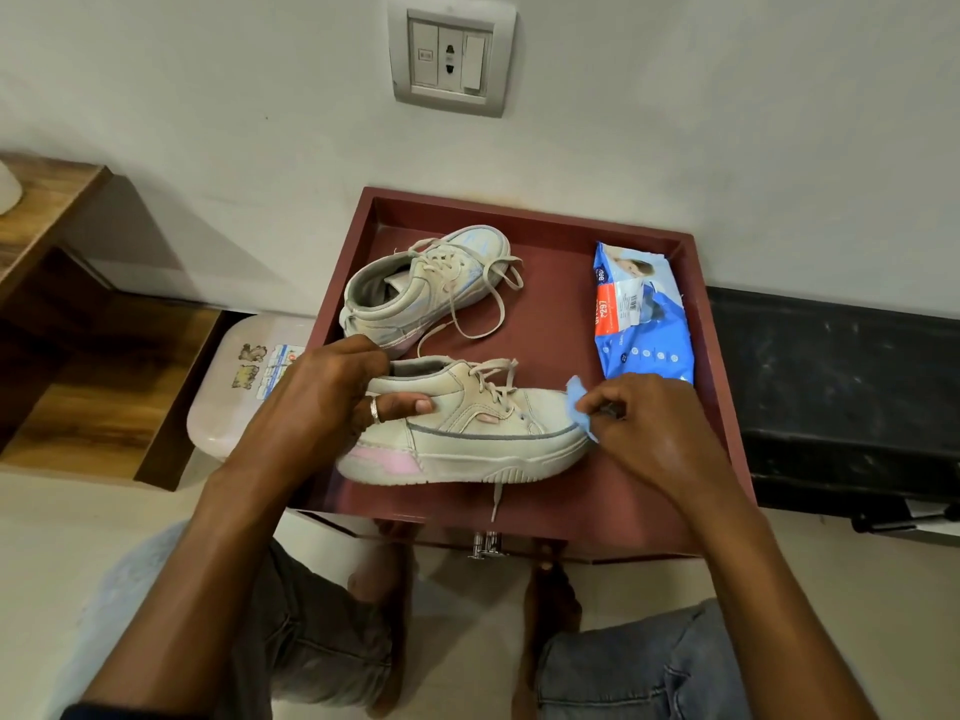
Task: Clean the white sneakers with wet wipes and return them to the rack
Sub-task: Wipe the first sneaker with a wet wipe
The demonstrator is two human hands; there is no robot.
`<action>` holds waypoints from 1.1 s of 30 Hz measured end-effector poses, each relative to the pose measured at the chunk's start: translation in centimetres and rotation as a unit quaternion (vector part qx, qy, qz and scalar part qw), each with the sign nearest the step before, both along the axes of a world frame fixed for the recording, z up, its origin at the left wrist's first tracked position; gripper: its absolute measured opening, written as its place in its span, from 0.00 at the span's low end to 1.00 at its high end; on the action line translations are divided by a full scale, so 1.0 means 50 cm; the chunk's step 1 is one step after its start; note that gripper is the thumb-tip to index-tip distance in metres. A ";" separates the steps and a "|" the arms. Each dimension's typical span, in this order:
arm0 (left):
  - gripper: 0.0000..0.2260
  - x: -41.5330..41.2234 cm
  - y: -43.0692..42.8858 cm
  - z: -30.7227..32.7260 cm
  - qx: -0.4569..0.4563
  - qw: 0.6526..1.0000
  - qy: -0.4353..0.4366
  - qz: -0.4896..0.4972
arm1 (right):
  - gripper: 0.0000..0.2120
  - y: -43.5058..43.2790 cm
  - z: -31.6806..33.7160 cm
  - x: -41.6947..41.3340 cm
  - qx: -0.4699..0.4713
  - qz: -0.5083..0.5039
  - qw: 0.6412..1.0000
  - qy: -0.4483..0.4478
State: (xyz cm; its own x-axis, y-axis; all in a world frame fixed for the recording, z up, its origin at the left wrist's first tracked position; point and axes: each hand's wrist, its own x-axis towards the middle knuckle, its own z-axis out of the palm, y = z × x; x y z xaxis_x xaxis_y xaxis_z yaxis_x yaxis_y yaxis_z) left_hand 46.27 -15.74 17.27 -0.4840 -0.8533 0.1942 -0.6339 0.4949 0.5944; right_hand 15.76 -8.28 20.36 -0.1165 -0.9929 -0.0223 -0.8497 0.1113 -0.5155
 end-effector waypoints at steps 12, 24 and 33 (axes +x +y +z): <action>0.33 -0.012 0.007 0.009 0.065 0.993 -0.022 0.100 | 0.08 0.031 -0.009 0.098 -0.112 -0.094 0.985 0.094; 0.29 -0.014 0.009 0.016 0.124 0.988 -0.003 0.096 | 0.10 -0.055 -0.063 0.009 -0.041 -0.126 0.990 -0.042; 0.36 -0.004 0.007 0.011 0.116 0.986 -0.028 0.116 | 0.16 0.060 -0.003 0.149 -0.152 -0.060 0.981 0.103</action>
